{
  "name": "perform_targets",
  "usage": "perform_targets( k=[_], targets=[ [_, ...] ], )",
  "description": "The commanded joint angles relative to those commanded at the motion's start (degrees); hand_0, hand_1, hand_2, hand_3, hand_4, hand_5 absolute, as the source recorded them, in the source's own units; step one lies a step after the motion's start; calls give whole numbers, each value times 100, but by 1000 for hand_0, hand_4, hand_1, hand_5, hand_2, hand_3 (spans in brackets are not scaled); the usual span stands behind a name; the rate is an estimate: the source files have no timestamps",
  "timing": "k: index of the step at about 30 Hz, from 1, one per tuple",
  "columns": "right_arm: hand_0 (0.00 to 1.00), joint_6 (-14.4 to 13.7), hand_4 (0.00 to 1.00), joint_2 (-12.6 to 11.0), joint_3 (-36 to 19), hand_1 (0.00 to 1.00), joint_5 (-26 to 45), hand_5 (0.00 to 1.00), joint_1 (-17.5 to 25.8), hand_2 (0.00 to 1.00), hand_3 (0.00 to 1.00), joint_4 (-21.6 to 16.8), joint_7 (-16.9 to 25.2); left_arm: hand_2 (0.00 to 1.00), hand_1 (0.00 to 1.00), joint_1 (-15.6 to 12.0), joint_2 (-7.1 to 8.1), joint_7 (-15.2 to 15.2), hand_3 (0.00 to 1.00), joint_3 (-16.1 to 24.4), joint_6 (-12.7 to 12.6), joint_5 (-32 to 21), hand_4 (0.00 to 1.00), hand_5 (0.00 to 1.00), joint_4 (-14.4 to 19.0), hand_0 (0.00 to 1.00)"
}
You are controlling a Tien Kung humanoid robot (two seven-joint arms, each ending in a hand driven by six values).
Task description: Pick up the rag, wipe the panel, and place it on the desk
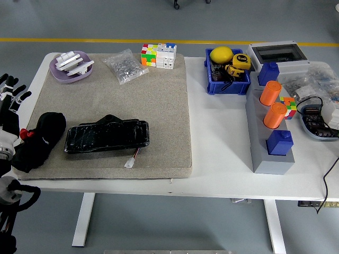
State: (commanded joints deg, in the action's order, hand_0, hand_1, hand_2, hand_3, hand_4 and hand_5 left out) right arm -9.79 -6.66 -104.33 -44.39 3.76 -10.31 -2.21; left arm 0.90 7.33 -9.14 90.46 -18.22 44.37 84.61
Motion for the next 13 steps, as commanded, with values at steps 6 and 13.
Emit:
perform_targets(
  k=[6, 13],
  targets=[
    [695, 14, 964, -4, -45, 613, -55, 431, -8, 585, 563, 0, -5, 561, 565, 32, -20, 218, 593, -74, -946, 1118, 762, 298, 66, 469],
    [694, 22, 961, -8, -137, 612, -133, 429, -20, 586, 563, 0, 0, 595, 613, 48, -94, -501, 638, -232, -1560, 1004, 763, 292, -147, 516]
  ],
)
